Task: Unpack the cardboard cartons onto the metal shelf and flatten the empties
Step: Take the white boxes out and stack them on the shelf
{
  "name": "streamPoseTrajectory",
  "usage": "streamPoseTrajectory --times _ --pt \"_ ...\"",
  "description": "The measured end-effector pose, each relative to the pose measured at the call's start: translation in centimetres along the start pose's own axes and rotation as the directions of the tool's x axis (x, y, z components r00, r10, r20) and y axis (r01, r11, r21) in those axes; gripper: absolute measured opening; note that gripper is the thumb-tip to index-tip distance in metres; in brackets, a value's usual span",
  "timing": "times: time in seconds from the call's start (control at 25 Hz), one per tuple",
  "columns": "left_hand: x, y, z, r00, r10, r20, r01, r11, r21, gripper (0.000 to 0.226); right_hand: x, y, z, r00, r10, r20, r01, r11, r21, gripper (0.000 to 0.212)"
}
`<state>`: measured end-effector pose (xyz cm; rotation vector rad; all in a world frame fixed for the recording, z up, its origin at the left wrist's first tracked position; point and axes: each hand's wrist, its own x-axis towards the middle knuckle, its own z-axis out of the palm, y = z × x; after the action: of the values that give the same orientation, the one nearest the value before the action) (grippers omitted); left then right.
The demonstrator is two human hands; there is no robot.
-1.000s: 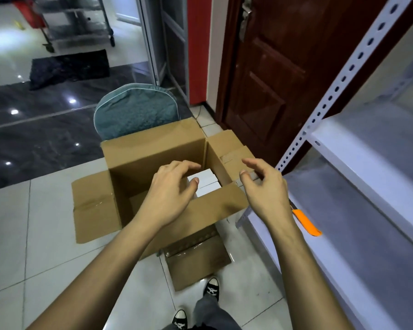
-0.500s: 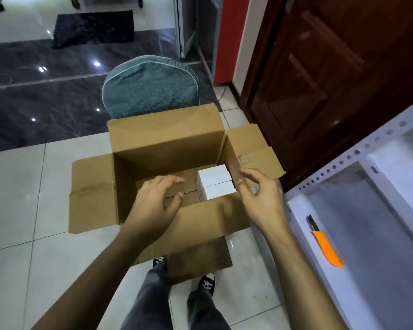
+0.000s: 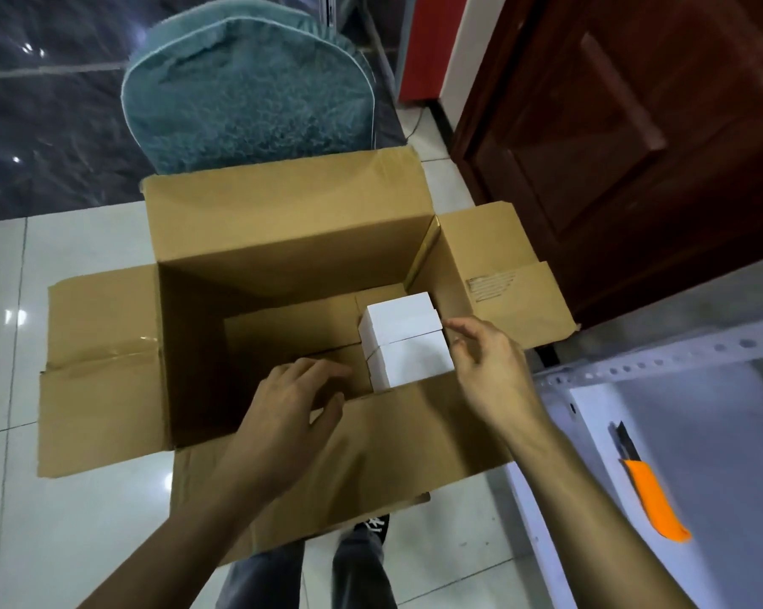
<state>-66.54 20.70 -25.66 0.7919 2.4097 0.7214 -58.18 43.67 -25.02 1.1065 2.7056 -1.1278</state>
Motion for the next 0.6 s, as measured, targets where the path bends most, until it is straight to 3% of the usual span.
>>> streamPoseTrajectory --times 0.24,0.6 --pt "4.7 -2.0 3.4 0.995 0.021 0.094 -0.028 0.997 0.078 0.035 7.8 2.6 4.1 0.955 -0.075 0.287 0.147 0.960 -0.237 0.047" --pt "11.4 -4.5 9.5 0.931 0.164 0.325 -0.237 0.951 0.198 0.048 16.6 5.0 9.2 0.796 0.042 0.604 0.319 0.819 -0.477 0.066"
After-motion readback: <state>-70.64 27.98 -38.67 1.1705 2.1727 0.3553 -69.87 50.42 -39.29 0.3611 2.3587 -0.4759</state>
